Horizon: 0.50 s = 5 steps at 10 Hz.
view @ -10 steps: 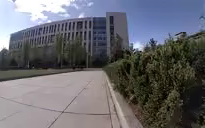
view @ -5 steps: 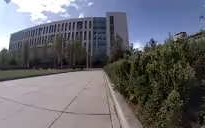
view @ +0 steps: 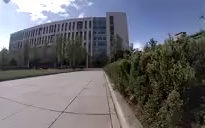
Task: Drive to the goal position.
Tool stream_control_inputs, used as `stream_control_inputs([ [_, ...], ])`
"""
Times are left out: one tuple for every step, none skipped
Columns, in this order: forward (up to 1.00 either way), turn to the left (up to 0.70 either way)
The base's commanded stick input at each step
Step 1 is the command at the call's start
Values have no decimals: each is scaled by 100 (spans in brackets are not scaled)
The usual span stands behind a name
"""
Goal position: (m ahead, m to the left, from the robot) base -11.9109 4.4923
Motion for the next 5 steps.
stream_control_inputs([
  [4,0],
  [4,0],
  [5,0],
  [4,0],
  [4,0],
])
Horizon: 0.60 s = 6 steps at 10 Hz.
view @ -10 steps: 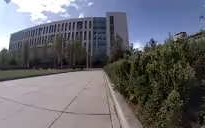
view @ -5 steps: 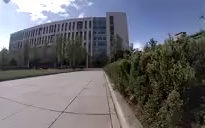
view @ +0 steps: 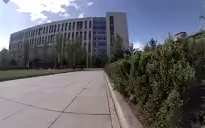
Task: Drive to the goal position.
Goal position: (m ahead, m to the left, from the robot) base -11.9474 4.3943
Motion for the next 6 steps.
stream_control_inputs([
  [4,0],
  [4,0],
  [5,0],
  [4,0],
  [4,0],
  [4,0],
])
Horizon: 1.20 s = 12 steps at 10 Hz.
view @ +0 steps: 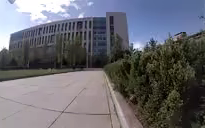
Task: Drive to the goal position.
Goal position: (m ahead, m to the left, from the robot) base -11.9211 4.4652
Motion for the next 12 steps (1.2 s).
stream_control_inputs([
  [4,0],
  [4,0],
  [4,0],
  [4,0],
  [5,0],
  [4,0],
  [4,0],
  [4,0],
  [4,0],
  [4,0],
  [5,0],
  [4,0],
])
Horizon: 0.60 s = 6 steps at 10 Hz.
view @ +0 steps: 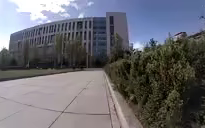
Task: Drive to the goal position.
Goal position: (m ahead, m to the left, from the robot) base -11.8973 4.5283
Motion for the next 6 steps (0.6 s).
stream_control_inputs([
  [4,0],
  [4,0],
  [4,0],
  [4,0],
  [4,0],
  [4,0],
])
